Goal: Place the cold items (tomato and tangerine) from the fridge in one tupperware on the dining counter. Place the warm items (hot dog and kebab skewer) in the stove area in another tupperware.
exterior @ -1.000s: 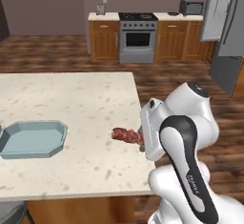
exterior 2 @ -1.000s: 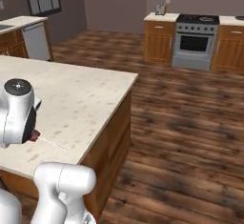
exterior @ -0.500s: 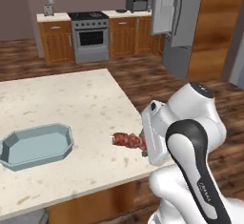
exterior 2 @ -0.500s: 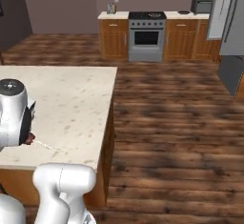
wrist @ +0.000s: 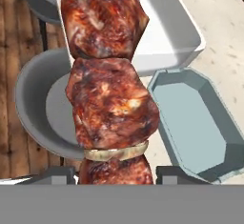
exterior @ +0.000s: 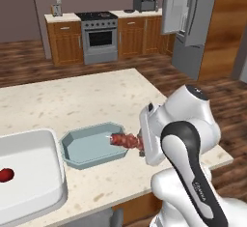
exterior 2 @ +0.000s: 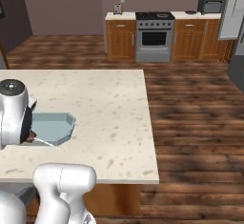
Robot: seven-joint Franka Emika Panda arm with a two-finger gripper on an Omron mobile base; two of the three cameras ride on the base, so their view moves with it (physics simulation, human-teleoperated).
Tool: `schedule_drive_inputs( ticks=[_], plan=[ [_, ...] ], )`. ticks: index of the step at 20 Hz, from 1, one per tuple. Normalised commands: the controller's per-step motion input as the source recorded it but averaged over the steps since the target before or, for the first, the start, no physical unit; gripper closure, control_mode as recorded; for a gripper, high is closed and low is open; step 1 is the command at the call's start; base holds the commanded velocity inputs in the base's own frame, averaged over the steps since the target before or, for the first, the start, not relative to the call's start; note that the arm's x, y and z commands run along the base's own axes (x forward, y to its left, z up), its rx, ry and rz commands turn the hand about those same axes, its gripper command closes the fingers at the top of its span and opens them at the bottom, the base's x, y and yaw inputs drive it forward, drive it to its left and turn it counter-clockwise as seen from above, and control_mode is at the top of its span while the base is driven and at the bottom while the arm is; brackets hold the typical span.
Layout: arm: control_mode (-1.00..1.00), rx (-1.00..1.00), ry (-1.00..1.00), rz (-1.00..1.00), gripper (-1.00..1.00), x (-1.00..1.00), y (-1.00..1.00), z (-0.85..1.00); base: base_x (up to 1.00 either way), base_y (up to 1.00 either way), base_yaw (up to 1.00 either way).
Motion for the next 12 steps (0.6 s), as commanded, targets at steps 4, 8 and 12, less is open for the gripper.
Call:
schedule_drive_inputs(
  ticks=[4, 8, 12],
  plan=[
    [-1.00, -0.20, 0.05, 0.41, 1.00, 0.97, 0.80, 0.00, 0.00, 0.00, 0.00],
    [-1.00, -0.20, 0.03, 0.43, 1.00, 0.85, 0.39, -0.05, 0.00, 0.00, 0.00],
    [-1.00, -0.06, 0.00, 0.21, 1.00, 0.75, 0.20, -0.27, 0.00, 0.00, 0.00]
  ],
)
